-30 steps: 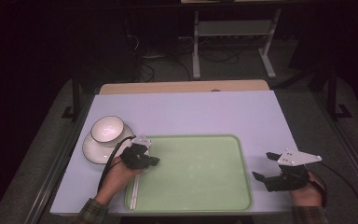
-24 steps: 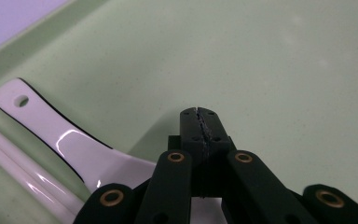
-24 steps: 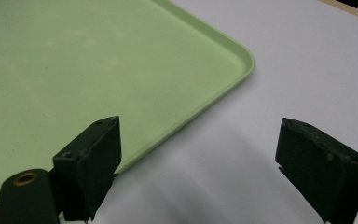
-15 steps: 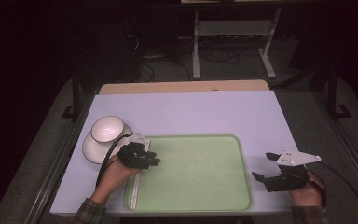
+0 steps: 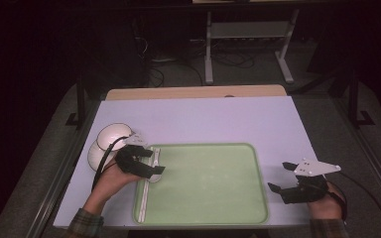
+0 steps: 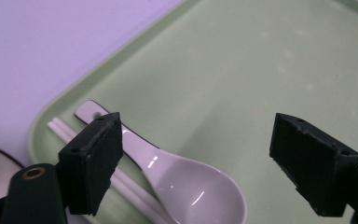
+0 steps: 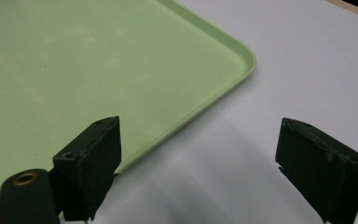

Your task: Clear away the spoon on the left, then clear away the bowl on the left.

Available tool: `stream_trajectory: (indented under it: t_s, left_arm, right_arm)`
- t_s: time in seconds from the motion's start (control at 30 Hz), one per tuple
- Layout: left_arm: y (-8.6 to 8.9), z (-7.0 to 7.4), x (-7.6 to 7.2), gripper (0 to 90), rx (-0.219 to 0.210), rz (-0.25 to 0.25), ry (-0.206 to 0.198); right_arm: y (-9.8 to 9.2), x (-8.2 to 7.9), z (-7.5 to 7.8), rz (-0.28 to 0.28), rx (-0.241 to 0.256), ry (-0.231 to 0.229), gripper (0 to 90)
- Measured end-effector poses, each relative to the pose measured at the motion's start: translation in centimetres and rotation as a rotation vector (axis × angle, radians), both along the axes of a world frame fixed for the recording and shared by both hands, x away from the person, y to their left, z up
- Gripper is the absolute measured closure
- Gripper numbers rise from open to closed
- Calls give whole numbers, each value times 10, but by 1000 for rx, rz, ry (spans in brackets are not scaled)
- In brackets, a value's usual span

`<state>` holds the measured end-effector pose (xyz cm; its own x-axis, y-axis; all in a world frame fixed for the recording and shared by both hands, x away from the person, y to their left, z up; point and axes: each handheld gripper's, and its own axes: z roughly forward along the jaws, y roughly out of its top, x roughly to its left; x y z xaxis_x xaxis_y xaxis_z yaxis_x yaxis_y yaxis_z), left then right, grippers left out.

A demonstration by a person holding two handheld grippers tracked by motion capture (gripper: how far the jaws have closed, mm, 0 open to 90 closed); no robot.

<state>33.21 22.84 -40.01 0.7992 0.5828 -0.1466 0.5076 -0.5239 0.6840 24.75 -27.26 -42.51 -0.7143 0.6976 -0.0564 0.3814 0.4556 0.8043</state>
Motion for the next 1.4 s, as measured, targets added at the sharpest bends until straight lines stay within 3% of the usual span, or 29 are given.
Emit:
stream_trajectory:
  t_s: [0.4, 0.93, 1.4]
  left_arm:
    - [25, 17, 6, 140, -2, 32, -28]
    - [62, 45, 32, 141, 37, 112, -55]
    - [105, 45, 55, 146, 74, 268, -62]
  right_arm:
    - [0, 1, 0, -1, -2, 1, 133]
    - [0, 1, 0, -3, -1, 0, 133]
    - [0, 2, 0, -3, -1, 1, 133]
